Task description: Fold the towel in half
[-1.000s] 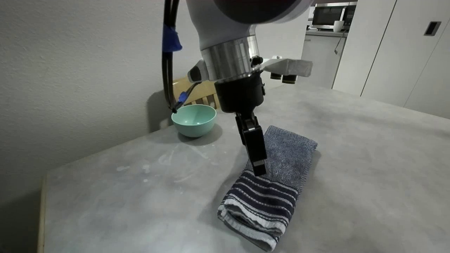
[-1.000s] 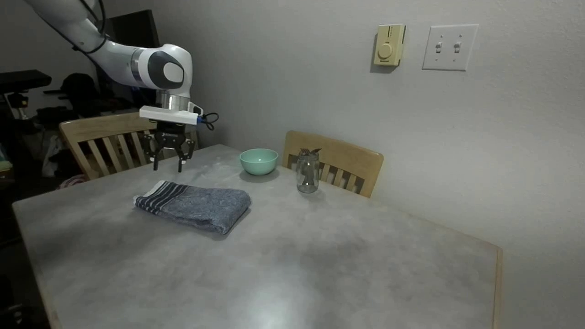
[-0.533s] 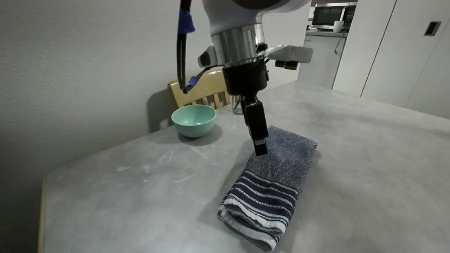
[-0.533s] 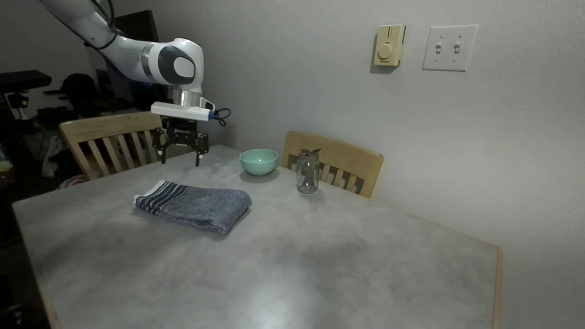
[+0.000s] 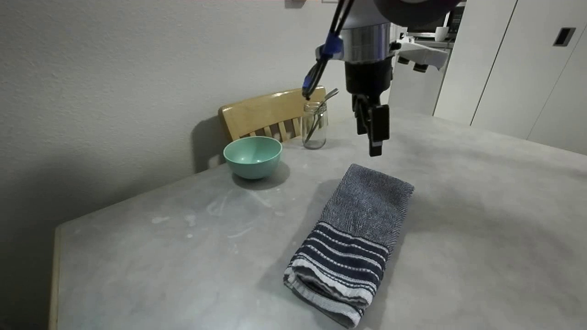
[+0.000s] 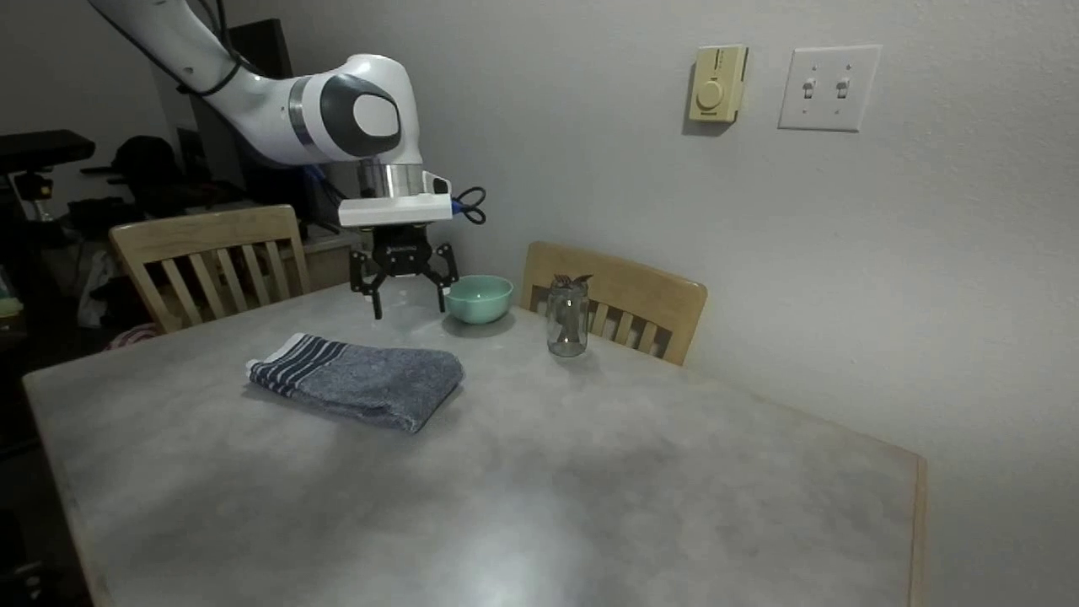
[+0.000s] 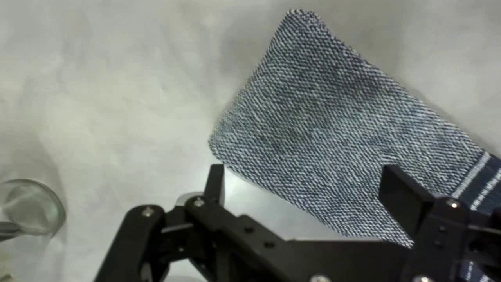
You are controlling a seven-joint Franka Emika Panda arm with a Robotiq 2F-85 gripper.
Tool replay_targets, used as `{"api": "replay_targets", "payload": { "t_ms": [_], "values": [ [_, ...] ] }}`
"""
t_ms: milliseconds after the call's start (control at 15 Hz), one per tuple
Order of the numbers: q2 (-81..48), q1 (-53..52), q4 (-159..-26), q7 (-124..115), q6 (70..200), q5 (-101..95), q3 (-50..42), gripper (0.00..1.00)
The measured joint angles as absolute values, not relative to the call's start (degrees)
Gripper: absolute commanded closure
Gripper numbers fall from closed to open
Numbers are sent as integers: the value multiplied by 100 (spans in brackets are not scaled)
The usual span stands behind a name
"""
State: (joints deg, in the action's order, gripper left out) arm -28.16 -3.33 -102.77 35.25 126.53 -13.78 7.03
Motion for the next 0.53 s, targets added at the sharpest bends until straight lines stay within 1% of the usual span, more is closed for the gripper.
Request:
{"api": "replay_targets", "payload": {
  "t_ms": [533],
  "values": [
    [-2786,-363,-10329,3497,12697,-1380,714,0]
  ]
}}
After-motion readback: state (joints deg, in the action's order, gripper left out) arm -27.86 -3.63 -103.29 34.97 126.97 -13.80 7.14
